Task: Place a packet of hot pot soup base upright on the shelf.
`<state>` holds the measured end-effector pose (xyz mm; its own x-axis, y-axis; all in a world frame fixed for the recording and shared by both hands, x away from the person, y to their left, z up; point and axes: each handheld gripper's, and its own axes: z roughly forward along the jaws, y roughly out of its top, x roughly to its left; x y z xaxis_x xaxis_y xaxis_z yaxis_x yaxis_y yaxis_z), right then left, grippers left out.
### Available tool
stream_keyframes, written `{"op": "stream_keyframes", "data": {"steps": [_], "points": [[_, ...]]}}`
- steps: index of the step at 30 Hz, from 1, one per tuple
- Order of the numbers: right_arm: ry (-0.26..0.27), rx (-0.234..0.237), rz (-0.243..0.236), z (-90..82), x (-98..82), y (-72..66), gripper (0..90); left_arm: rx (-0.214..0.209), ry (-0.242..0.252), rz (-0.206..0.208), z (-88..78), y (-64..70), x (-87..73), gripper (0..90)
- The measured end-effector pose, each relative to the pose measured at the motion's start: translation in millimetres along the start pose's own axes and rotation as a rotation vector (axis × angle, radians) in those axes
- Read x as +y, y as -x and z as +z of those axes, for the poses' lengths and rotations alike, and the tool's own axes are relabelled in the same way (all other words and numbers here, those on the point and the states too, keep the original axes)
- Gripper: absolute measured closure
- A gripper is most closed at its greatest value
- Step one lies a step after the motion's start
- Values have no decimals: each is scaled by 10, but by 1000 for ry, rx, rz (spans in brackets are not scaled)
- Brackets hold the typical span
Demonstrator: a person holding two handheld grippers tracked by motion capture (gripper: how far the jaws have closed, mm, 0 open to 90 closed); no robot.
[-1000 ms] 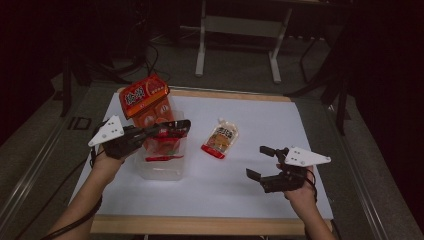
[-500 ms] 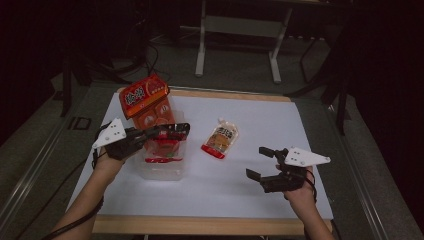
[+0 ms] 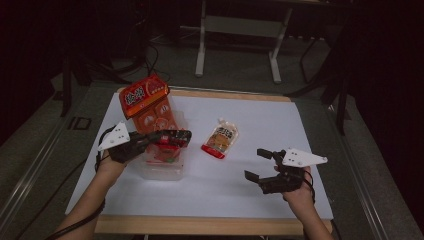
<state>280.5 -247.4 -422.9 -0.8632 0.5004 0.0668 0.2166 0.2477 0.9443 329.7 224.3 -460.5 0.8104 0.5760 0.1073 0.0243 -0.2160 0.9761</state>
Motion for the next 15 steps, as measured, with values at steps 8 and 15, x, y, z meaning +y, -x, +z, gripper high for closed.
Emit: {"op": "stream_keyframes", "data": {"steps": [8, 15], "points": [[-2, 3, -1, 6, 9, -2, 133, 7, -53, -44, -25, 7, -105, 811], [-4, 3, 2, 13, 6, 0, 133, 21, -103, -79, -124, -7, -152, 805]]}}
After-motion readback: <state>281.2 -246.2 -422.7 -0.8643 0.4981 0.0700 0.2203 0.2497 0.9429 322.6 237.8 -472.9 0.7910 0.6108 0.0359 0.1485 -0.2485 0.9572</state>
